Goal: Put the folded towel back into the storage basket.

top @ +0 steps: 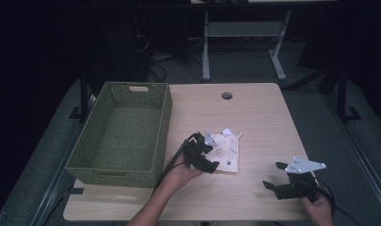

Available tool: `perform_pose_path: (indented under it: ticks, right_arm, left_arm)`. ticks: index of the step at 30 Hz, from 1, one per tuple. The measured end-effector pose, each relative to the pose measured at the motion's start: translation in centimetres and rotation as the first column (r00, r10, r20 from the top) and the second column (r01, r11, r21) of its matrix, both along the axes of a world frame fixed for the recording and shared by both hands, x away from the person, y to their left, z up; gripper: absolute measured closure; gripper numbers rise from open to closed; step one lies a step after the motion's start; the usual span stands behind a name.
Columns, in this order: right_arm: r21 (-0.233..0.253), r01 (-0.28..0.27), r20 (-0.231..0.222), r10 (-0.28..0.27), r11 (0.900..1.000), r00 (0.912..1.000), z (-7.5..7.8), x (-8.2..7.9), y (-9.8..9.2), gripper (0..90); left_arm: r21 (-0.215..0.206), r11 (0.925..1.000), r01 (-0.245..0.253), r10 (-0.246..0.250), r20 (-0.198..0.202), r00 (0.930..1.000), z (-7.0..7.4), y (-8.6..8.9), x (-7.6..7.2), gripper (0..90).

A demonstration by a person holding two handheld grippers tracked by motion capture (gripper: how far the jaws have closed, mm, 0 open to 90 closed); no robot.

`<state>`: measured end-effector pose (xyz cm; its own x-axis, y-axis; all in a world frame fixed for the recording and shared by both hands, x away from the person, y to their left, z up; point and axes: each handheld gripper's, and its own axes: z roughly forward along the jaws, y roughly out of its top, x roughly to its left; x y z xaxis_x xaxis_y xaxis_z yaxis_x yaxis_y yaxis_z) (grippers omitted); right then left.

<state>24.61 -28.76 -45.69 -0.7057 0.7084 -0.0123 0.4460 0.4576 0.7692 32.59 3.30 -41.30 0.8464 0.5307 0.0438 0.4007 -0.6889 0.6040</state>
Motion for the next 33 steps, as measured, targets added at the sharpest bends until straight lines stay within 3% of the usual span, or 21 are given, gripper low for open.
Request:
perform_pose_path:
  ticks: [15, 23, 31, 33]
  right_arm:
    - [0.005, -0.004, 0.006, 0.004, 1.0, 1.0, 0.2, -0.1, 0.1, 13.6]
    - [0.006, -0.006, 0.007, 0.006, 1.0, 1.0, 0.2, 0.0, 0.0, 13.6]
    - [0.006, -0.006, 0.007, 0.006, 1.0, 1.0, 0.2, 0.0, 0.0, 13.6]
    - [0.008, -0.006, 0.014, 0.006, 1.0, 0.9999, 0.3, 0.0, -0.1, 13.6]
  left_arm:
    - [0.07, 0.9975, -0.01, 0.012, -0.026, 0.9996, -0.3, -1.8, 3.2, 32.9]
    - [0.081, 0.9967, -0.013, 0.019, -0.068, 0.9975, -1.6, -3.0, 4.7, 37.0]
    - [0.096, 0.9951, -0.023, 0.031, -0.086, 0.9958, -2.7, -3.5, 5.1, 41.8]
    - [0.129, 0.9915, -0.015, 0.026, -0.082, 0.9963, -3.4, -3.9, 5.0, 44.3]
